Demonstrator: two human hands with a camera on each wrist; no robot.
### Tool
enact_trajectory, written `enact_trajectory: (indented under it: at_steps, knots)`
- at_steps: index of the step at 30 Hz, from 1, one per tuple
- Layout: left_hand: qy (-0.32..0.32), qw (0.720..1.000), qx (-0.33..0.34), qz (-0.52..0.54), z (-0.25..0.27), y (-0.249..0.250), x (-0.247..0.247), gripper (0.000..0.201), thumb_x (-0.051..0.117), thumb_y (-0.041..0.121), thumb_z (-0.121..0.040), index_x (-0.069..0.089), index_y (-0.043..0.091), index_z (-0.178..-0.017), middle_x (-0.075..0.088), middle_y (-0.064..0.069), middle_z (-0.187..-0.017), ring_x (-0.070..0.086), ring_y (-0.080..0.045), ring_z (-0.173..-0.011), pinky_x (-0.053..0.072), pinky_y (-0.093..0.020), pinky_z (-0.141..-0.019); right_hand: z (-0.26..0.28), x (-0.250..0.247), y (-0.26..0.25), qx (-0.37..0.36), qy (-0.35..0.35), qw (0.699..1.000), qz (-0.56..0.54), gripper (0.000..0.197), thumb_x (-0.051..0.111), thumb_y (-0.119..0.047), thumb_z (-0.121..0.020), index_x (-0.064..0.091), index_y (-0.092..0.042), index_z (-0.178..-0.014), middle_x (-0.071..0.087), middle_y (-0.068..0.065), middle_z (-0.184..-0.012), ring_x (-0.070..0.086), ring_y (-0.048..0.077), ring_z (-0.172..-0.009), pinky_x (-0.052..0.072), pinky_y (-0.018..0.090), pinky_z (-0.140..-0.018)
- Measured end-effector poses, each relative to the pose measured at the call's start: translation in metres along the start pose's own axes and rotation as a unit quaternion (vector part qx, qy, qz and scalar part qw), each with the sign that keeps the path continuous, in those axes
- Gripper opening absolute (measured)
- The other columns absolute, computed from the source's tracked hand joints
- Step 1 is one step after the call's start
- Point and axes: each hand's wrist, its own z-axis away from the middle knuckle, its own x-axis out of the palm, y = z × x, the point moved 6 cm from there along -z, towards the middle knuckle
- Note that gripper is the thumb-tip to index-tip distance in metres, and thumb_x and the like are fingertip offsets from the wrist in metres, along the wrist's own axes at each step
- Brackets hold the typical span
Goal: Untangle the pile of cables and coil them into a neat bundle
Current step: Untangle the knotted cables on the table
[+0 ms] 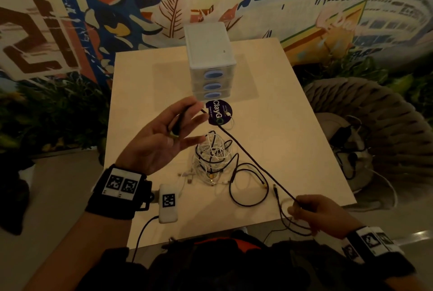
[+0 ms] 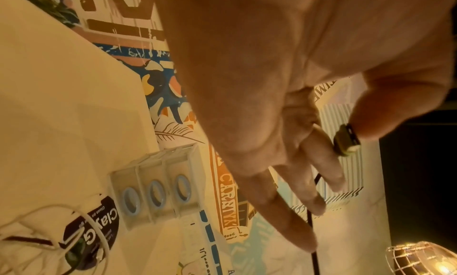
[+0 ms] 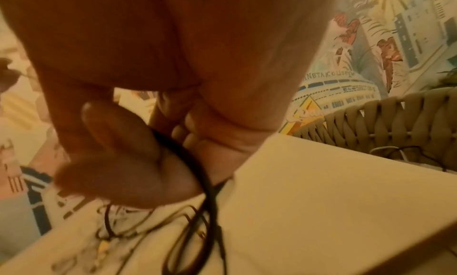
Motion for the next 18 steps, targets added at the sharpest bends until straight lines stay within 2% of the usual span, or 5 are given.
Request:
enact_trajectory:
  at_steps: [4,8,11,15,18]
  knots:
    - [0.055,0.998,0.018,-0.027,0.005,0.0,-0.006,0.079,0.042,-0.004,-0.082,0.032,0.022,-0.156,0.035,0.002,-0.163,0.022,-0.027,-0.154,0.035,-0.049,-0.117,0.006,0.001,0.036,0.053,0.003,0.998,0.021,0.066,0.069,-0.083,-0.06,0.075,-0.019,-0.074,0.07,0.015,-0.072,0.061,0.019,-0.057,0.053,0.033,-0.057]
    - [0.117,0.991,0.042,-0.049,0.014,0.004,-0.021,0.077,0.051,-0.002,-0.086,0.03,0.023,-0.156,0.034,0.003,-0.163,0.025,-0.026,-0.153,0.035,-0.048,-0.118,0.014,-0.007,0.048,0.062,0.055,0.996,0.011,0.052,0.065,-0.064,-0.075,0.075,-0.013,-0.071,0.071,0.01,-0.069,0.065,0.022,-0.059,0.054,0.038,-0.067]
    - [0.174,0.981,0.04,-0.072,0.012,0.005,-0.027,0.061,0.074,0.014,-0.088,0.053,0.029,-0.143,0.051,0.004,-0.152,0.043,-0.024,-0.144,0.048,-0.04,-0.107,0.01,0.001,0.061,0.086,0.056,0.995,0.0,0.057,0.067,-0.064,-0.078,0.075,-0.008,-0.073,0.072,0.014,-0.072,0.068,0.027,-0.064,0.055,0.036,-0.066]
    - [0.334,0.934,0.044,-0.118,0.016,0.01,-0.043,0.033,0.073,0.053,-0.079,0.078,0.028,-0.1,0.078,0.003,-0.093,0.074,-0.015,-0.087,0.058,-0.026,-0.068,0.004,0.031,0.076,0.166,-0.03,0.984,0.051,0.037,0.06,-0.042,-0.098,0.074,-0.013,-0.081,0.073,-0.003,-0.071,0.069,0.008,-0.068,0.05,0.012,-0.063]
    - [0.346,0.916,0.051,-0.198,0.019,0.013,-0.051,0.038,0.063,0.064,-0.085,0.073,0.027,-0.083,0.063,0.005,-0.064,0.052,-0.01,-0.052,0.042,-0.022,-0.054,-0.002,0.048,0.076,0.169,-0.101,0.971,0.134,0.031,0.063,-0.064,-0.088,0.075,-0.036,-0.084,0.075,-0.017,-0.081,0.069,-0.002,-0.082,0.052,0.018,-0.085]
